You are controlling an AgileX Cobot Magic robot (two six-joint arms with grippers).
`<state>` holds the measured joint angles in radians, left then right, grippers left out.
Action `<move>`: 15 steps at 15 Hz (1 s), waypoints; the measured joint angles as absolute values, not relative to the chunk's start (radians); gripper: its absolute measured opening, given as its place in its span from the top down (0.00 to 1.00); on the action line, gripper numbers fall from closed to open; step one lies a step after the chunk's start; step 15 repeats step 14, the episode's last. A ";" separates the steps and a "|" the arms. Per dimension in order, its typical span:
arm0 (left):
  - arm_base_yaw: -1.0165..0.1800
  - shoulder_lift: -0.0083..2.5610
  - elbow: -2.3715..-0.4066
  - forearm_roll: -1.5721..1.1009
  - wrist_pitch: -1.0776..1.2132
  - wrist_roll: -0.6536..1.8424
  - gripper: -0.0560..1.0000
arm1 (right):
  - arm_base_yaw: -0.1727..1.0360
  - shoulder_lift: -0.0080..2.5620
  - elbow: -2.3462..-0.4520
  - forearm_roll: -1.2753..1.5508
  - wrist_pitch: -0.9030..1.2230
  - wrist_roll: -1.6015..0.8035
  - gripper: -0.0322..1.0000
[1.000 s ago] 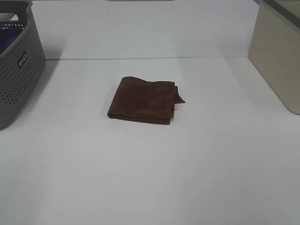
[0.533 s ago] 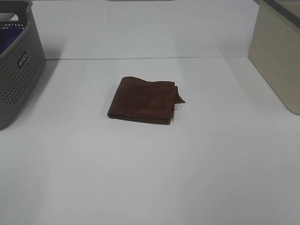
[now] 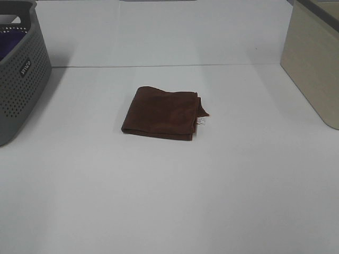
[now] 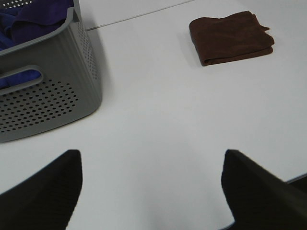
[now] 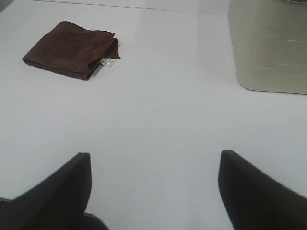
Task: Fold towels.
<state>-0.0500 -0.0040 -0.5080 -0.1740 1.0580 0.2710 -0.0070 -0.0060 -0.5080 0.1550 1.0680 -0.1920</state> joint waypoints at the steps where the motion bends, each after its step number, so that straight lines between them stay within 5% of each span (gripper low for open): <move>1: -0.050 -0.004 -0.508 -0.174 1.058 0.271 0.22 | -0.007 -0.006 -0.508 0.156 1.068 -0.192 0.29; 15: -0.050 -0.004 -0.508 -0.174 1.058 0.271 0.22 | -0.007 -0.006 -0.508 0.156 1.068 -0.192 0.29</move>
